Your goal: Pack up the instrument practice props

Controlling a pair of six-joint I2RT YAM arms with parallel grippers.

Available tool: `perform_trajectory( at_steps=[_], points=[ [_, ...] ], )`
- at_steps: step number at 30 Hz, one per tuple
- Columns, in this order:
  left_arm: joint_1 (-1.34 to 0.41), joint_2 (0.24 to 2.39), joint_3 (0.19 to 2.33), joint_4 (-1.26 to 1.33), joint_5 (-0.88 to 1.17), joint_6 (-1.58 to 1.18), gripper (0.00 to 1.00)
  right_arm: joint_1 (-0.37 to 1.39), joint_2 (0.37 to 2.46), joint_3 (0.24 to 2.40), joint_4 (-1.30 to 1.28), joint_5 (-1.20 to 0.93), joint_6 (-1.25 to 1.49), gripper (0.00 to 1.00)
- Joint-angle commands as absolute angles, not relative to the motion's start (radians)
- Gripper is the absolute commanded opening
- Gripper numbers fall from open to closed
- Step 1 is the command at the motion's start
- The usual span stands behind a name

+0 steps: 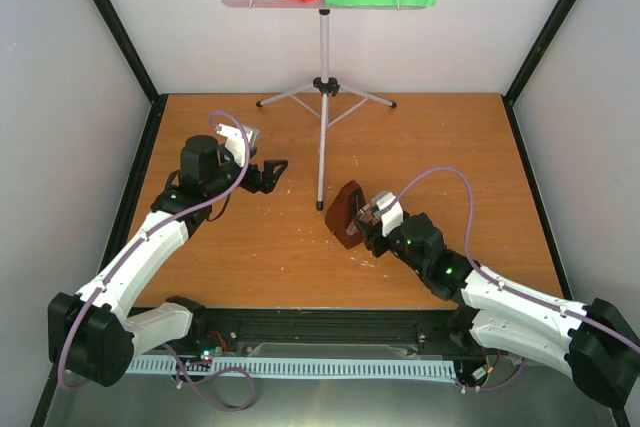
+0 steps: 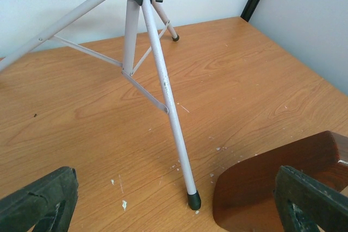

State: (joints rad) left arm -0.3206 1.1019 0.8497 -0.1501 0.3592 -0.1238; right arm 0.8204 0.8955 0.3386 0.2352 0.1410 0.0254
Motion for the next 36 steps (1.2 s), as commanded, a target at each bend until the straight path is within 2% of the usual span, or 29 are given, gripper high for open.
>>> perform_trajectory(
  at_steps=[1,36],
  points=[
    [-0.316,1.100,0.852,-0.124,0.364,-0.101,0.99,0.803,0.903,0.339,0.267,0.130,0.014,0.51],
    [-0.316,1.107,0.852,-0.122,0.372,-0.103,0.99,0.796,0.971,0.341,0.260,0.107,0.029,0.50]
  ],
)
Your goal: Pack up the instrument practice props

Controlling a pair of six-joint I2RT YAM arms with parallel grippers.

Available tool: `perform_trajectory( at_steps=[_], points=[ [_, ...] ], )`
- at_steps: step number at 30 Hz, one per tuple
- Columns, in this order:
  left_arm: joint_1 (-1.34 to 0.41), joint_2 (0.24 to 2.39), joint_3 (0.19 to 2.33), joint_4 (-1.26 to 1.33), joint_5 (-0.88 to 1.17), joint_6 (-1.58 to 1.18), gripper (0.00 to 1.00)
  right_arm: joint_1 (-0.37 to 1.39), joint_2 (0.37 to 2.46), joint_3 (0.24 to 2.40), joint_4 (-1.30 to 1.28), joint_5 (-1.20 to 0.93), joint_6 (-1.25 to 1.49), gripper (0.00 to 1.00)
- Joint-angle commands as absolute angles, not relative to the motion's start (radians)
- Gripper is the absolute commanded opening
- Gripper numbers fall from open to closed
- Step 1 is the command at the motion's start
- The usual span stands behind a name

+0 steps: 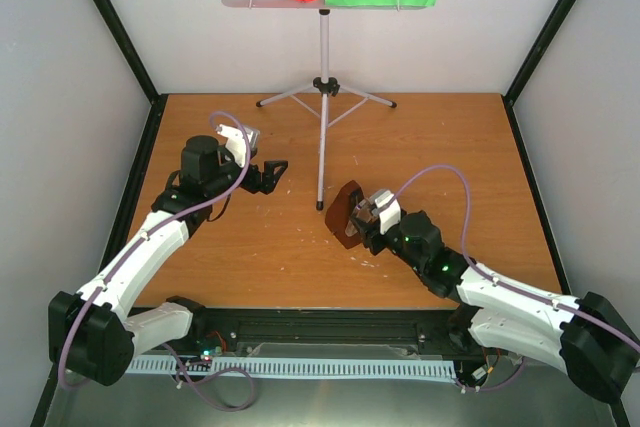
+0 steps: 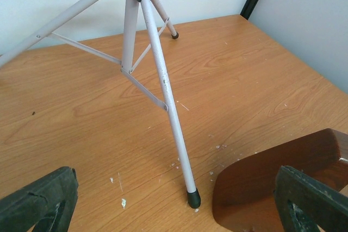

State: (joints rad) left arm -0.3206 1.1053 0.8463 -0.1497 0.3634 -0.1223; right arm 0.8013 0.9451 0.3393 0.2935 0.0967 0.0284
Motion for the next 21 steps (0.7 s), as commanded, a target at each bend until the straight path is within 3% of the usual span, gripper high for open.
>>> perform_trajectory(
  at_steps=[1,21],
  points=[
    [-0.316,1.106,0.852,-0.123,0.373,-0.103,0.99,0.796,0.975,0.341,0.259,0.108,0.030,0.50],
    [-0.316,1.109,0.850,-0.123,0.382,-0.104,0.99,0.796,1.057,0.364,0.287,0.109,0.034,0.55]
  ],
)
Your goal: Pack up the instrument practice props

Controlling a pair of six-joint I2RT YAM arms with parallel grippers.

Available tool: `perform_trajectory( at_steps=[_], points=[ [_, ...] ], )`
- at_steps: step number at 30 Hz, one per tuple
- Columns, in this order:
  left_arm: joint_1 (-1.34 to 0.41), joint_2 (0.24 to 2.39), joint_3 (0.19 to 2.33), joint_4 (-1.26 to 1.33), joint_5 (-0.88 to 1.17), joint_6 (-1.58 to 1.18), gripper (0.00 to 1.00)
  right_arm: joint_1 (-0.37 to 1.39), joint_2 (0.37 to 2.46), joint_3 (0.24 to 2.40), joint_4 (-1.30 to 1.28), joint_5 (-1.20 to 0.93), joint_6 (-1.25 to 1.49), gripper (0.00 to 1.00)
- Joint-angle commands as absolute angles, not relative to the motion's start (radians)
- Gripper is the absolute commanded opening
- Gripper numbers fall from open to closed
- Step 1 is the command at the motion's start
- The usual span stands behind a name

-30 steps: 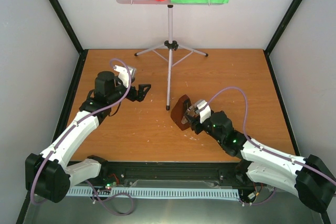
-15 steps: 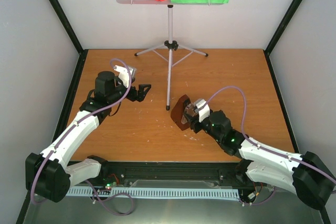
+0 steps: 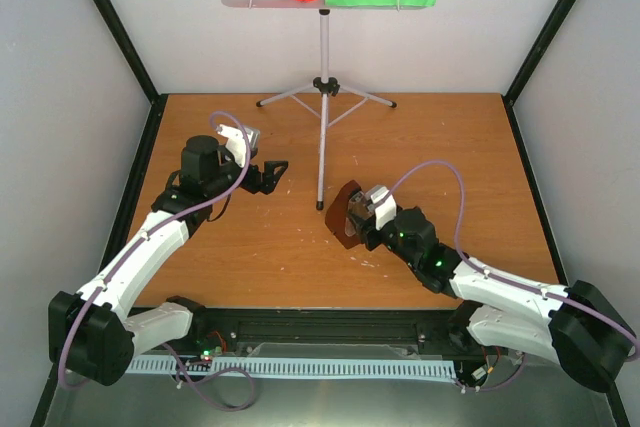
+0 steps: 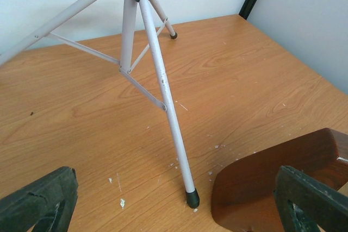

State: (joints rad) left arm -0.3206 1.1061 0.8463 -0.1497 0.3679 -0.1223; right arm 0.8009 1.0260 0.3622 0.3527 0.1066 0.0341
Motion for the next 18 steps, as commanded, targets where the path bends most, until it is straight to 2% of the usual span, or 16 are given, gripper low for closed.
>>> perform_trajectory(
  at_steps=[1,18],
  points=[
    [-0.316,1.108,0.850,-0.124,0.382,-0.104,0.99,0.796,1.061,0.366,0.287,0.110,0.036,0.55],
    [-0.316,1.108,0.849,-0.123,0.388,-0.106,0.99,0.778,1.081,0.388,0.260,0.122,0.050,0.56]
  ],
)
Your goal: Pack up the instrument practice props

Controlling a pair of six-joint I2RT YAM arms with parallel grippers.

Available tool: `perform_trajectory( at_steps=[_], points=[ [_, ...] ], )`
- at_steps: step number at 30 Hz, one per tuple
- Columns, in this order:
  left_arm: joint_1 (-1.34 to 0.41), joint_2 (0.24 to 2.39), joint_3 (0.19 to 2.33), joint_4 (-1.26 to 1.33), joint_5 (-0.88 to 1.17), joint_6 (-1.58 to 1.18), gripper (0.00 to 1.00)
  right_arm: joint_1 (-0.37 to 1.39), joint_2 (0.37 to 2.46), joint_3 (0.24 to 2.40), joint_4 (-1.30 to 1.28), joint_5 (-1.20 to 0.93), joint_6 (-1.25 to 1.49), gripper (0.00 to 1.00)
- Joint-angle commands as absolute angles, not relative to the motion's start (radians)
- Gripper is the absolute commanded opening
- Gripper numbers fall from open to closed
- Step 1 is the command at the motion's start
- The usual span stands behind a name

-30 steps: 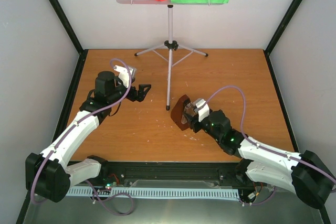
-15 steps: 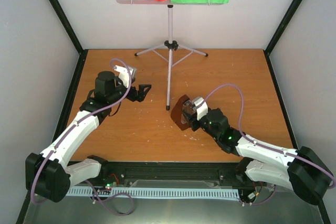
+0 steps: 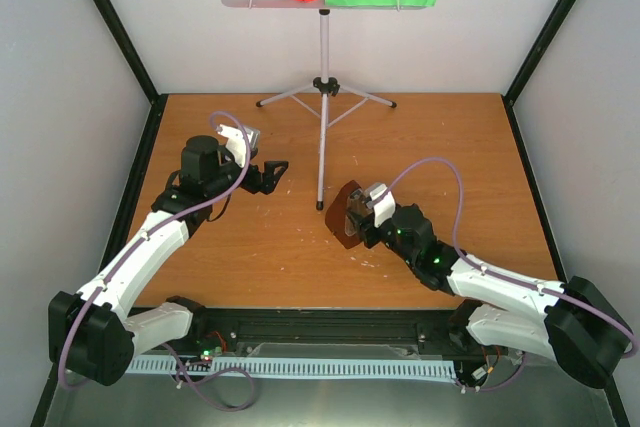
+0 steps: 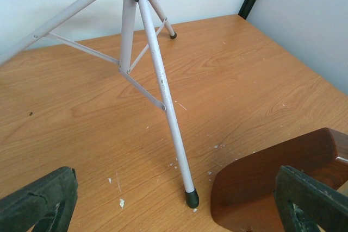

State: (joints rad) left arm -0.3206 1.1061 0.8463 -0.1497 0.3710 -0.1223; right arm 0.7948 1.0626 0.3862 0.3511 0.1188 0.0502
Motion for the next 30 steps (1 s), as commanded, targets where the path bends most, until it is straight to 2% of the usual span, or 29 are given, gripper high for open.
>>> perform_trajectory(
  at_steps=[1,30],
  points=[
    [-0.316,1.108,0.849,-0.123,0.387,-0.106,0.99,0.774,1.081,0.391,0.259,0.119,0.052,0.56],
    [-0.316,1.103,0.848,-0.125,0.383,-0.103,0.99,0.718,1.161,0.421,0.236,0.040,0.084,0.60]
  ],
)
